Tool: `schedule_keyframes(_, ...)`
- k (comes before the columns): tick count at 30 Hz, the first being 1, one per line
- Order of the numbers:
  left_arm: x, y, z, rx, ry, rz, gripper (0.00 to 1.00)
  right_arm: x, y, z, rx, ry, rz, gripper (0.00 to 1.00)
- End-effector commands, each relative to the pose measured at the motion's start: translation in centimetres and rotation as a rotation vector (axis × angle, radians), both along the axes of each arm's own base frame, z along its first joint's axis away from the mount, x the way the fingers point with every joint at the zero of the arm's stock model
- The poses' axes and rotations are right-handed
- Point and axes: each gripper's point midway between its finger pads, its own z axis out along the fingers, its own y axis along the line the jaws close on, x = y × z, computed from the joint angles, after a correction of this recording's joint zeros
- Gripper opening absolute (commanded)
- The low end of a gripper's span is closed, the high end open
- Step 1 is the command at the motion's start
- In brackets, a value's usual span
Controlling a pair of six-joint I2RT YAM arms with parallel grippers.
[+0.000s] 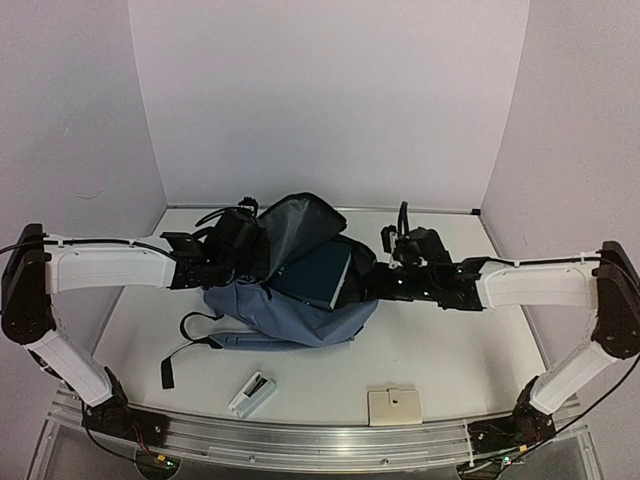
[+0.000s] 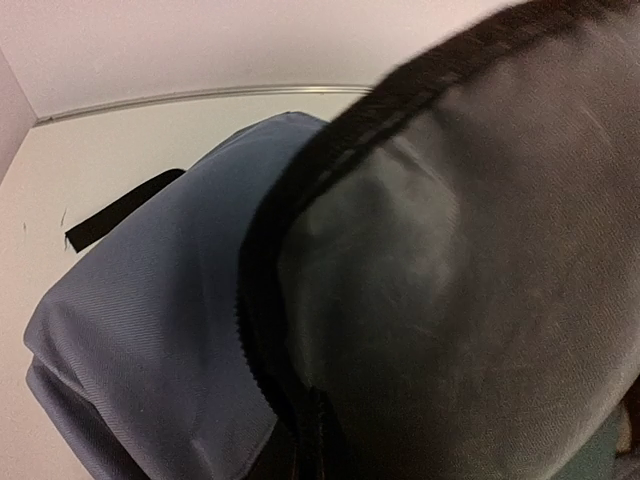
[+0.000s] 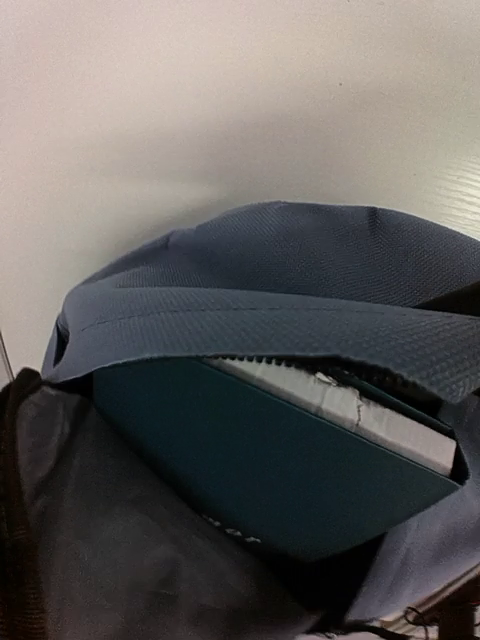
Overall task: Pack the student bag
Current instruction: Adjust the student bag at the center of the board.
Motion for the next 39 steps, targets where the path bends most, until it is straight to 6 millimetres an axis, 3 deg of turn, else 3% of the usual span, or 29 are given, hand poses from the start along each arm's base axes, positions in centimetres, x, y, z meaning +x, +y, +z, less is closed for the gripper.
schedule_keyframes(1,1.8,1.5,-0.8,-0.012,0.044,0.095,0.00,-3.6,3.1,7.5,0.300,-0.254,0.298,0.00)
schedule_keyframes(4,2.5,1.1,-0.8,0.001,0.040,0.093,0.00,-5.4,2.6,9.9,0.388,-0.303,0.350,0.00)
schedule_keyframes(6,2.7,1.0,-1.1,0.016,0.041,0.092,0.00,-5.0,1.2,10.9,0.406,-0.319,0.272,0.02)
schedule_keyframes(7,2.8,0.8,-1.2,0.015,0.036,0.080,0.00,-4.4,0.2,11.0,0.395,-0.321,0.206,0.09)
schedule_keyframes(9,2.5,-0.3,-0.8,-0.025,0.017,0.007,0.00,-3.2,-1.7,9.8,0.294,-0.298,0.092,0.45)
schedule_keyframes(10,2.0,-0.7,-0.8,-0.043,0.013,-0.041,0.00,-3.0,-2.3,9.3,0.233,-0.293,0.076,0.54)
schedule_keyframes(12,1.2,-1.6,0.1,-0.093,-0.006,-0.121,0.00,-3.0,-2.8,9.2,0.155,-0.294,0.083,0.64)
schedule_keyframes(15,-0.6,-2.5,0.8,-0.144,0.007,-0.231,0.00,-3.9,-2.0,9.7,0.076,-0.288,0.188,0.74)
schedule_keyframes(17,-1.6,-2.9,0.7,-0.163,0.037,-0.286,0.00,-4.5,-0.9,9.8,0.048,-0.269,0.279,0.78)
schedule_keyframes(20,-2.7,-3.1,0.5,-0.201,0.072,-0.317,0.00,-5.6,1.3,8.2,-0.002,-0.195,0.425,0.76)
schedule_keyframes(27,-3.1,-3.0,0.5,-0.242,0.091,-0.302,0.00,-8.1,5.6,2.1,-0.052,-0.021,0.672,0.73)
schedule_keyframes(39,-3.1,-2.9,0.6,-0.230,0.094,-0.298,0.00,-7.2,5.6,-7.0,-0.277,0.158,0.720,0.78)
